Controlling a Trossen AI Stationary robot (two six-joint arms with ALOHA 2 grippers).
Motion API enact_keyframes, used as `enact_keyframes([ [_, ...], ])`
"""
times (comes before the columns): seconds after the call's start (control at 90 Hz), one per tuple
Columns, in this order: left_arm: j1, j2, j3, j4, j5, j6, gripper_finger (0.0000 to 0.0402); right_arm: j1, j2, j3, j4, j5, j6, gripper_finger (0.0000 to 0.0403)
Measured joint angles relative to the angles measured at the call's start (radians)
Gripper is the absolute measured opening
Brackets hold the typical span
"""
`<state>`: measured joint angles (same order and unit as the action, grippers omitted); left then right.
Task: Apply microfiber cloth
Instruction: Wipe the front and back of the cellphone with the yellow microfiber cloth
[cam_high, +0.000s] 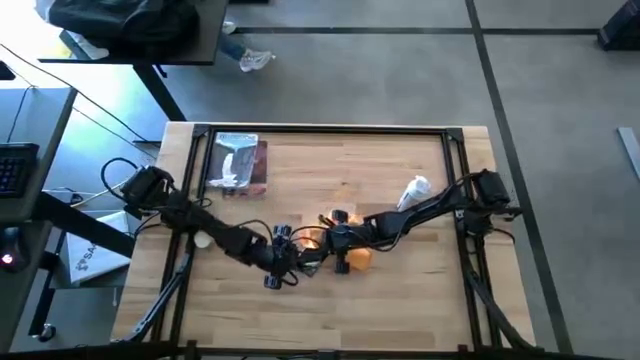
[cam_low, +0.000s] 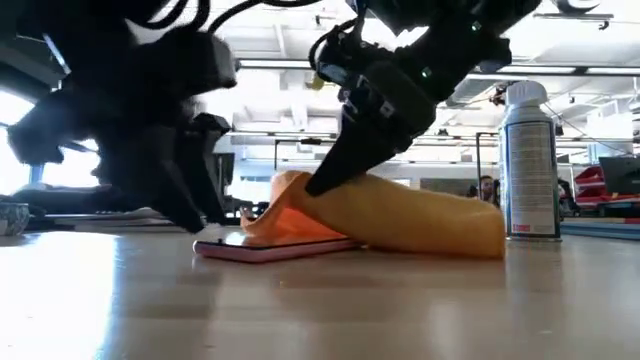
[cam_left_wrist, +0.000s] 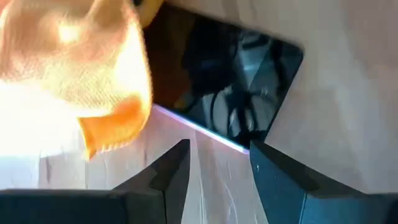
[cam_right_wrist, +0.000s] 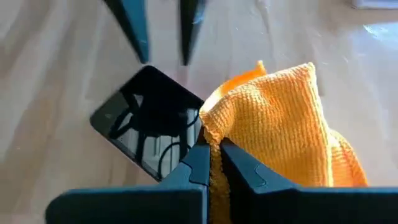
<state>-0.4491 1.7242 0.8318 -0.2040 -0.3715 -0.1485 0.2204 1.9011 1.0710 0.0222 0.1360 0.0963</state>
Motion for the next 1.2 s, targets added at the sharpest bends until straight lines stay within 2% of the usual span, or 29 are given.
enact_keyframes([
  [0.144,-0.017,0.063,0.004,0.019,-0.055,-0.034,0.0145,0.011,-0.015,0.004,-0.066,-0.051,-0.033,0.0],
  [0.456,-0.05,0.142,0.0,0.227,-0.199,-0.049,0.0145,0.017,-0.093,0.095,-0.495,-0.129,-0.018,0.0],
  [0.622,-0.048,0.149,-0.003,0.336,-0.218,-0.02,0.0145,0.025,-0.093,0.099,-0.719,-0.127,0.076,0.0],
  [0.711,-0.046,0.151,-0.003,0.358,-0.227,0.005,0.0145,0.031,-0.093,0.099,-0.776,-0.085,0.123,0.0],
  [0.811,-0.041,0.143,-0.003,0.339,-0.26,0.031,0.0145,0.031,-0.09,0.079,-0.715,-0.065,0.137,0.0],
  [0.944,-0.028,0.142,-0.003,0.296,-0.3,0.027,0.0145,0.028,-0.084,0.007,-0.469,-0.11,0.128,0.0],
  [1.067,-0.014,0.141,-0.002,0.282,-0.267,-0.036,0.0145,0.012,-0.068,-0.034,-0.276,-0.128,0.092,0.0],
  [1.2,-0.014,0.141,-0.002,0.333,-0.208,-0.075,0.0145,-0.028,-0.049,-0.027,-0.165,-0.09,0.029,0.0],
])
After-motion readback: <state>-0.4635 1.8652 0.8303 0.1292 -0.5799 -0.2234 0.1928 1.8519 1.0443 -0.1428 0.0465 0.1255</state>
